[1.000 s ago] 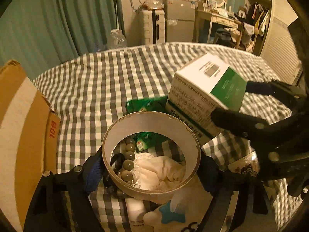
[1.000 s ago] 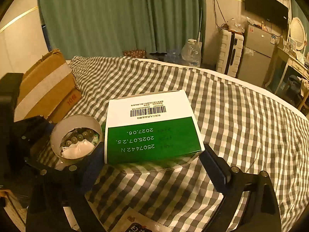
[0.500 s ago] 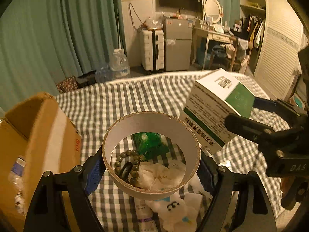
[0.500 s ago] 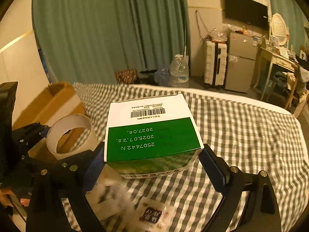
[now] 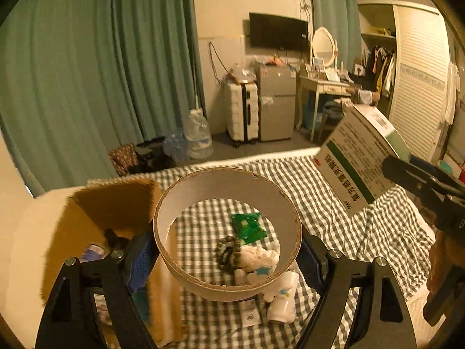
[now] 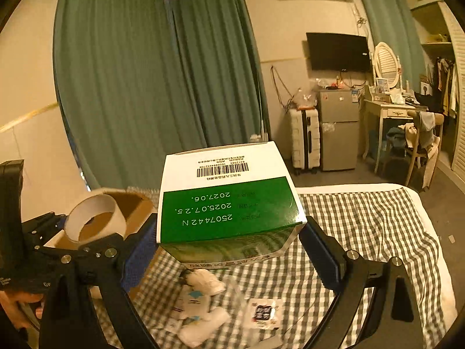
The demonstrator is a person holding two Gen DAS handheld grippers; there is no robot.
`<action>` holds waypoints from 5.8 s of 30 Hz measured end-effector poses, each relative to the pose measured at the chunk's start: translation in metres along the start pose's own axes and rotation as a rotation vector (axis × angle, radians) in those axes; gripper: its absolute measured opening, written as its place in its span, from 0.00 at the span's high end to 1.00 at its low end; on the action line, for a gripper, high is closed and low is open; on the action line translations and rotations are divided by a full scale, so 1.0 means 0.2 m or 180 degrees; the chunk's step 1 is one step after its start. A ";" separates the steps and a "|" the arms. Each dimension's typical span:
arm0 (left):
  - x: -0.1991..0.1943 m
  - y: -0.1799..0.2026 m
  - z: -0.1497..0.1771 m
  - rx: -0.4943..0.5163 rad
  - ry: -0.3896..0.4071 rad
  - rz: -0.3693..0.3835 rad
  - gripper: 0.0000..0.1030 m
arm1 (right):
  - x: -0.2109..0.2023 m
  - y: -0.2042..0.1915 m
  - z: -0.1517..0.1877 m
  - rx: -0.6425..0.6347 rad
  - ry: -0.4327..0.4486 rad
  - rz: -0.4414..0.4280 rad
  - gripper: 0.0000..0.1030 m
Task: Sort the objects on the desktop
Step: 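Carry the tape roll and medicine box over the cardboard box with both tools, then open both tools to drop the tape roll and medicine box into the box, then move both tools back over the remaining items on the bedspread, then grasp the white bear toy with the left tool while the right tool grasps the snack packet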
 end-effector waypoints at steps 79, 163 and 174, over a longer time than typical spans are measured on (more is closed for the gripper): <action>0.09 -1.24 0.31 -0.0513 -0.0367 -0.0348 0.16 | 0.46 -1.34 0.24 -0.0806 -0.0490 -0.0367 0.09; 0.38 0.19 0.27 -0.0064 -0.0639 -0.0298 0.00 | 0.08 0.31 0.37 -0.0377 -0.0866 0.0165 0.03; 0.70 0.26 0.54 0.0061 -0.1036 -0.0169 0.00 | 0.35 0.34 0.78 -0.0441 -0.1828 -0.0005 0.17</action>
Point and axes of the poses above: each gripper's, at about its wrist camera, not at the fingertips, and x roughly the way its jaws point, y to its right, z to its underside, the point moved 2 cm from there along x, roughly the way its jaws point
